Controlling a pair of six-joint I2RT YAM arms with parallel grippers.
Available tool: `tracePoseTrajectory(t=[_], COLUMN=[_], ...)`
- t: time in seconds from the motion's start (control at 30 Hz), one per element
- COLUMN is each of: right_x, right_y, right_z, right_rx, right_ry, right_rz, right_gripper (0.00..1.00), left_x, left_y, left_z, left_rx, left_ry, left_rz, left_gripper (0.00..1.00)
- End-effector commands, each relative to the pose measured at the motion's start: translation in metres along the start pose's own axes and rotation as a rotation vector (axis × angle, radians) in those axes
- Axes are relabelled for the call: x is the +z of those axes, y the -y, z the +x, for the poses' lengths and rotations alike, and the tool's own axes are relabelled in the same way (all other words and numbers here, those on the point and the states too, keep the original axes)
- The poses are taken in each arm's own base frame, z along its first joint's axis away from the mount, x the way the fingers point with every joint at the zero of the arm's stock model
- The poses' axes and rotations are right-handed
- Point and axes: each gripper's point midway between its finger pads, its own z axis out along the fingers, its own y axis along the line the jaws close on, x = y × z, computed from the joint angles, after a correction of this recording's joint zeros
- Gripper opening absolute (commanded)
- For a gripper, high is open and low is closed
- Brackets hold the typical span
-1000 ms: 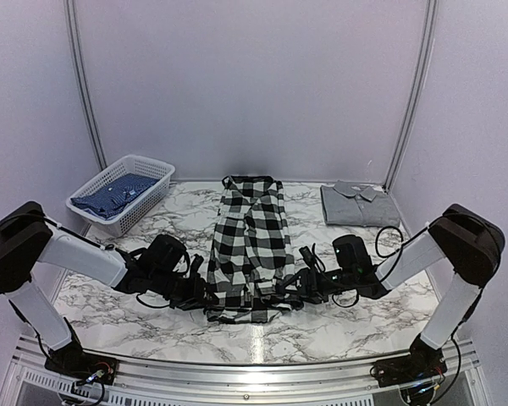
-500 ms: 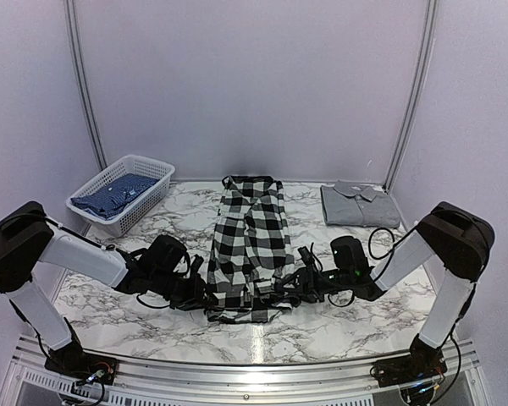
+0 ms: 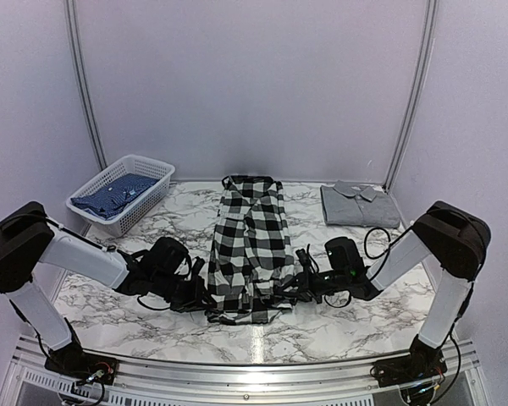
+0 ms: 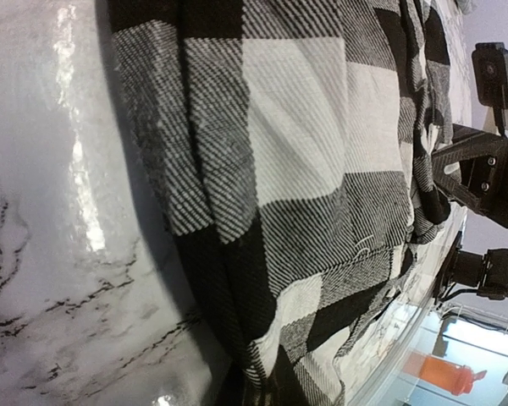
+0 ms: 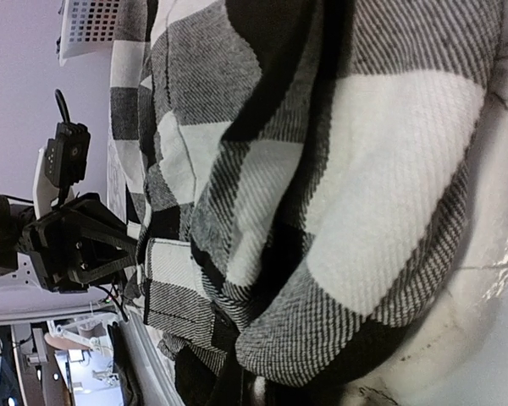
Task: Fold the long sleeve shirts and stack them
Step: Pick up the rectangle-folded shirt from the center of the board.
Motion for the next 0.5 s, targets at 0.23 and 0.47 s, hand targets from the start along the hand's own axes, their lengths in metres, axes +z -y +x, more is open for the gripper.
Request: tracePoseTrajectory(t=[0.23,0.47], right_x=[-0.015,-0.026], right_y=[-0.009,-0.046], right_z=[0.024,-0.001], right_rx=[-0.004,-0.046], right_ry=[-0.007,0.060], right_rz=[0.046,0.018], right_gripper=[0.00,0.00], left_x=[-0.025,-0.038], left_y=[0.022,0.056], left_z=[0.014,-0.014], left_rx=[0.000,-0.008], left_ry=[0.023,0.102], left_rz=[0.048,0.119], left_gripper=[0.00,0.00])
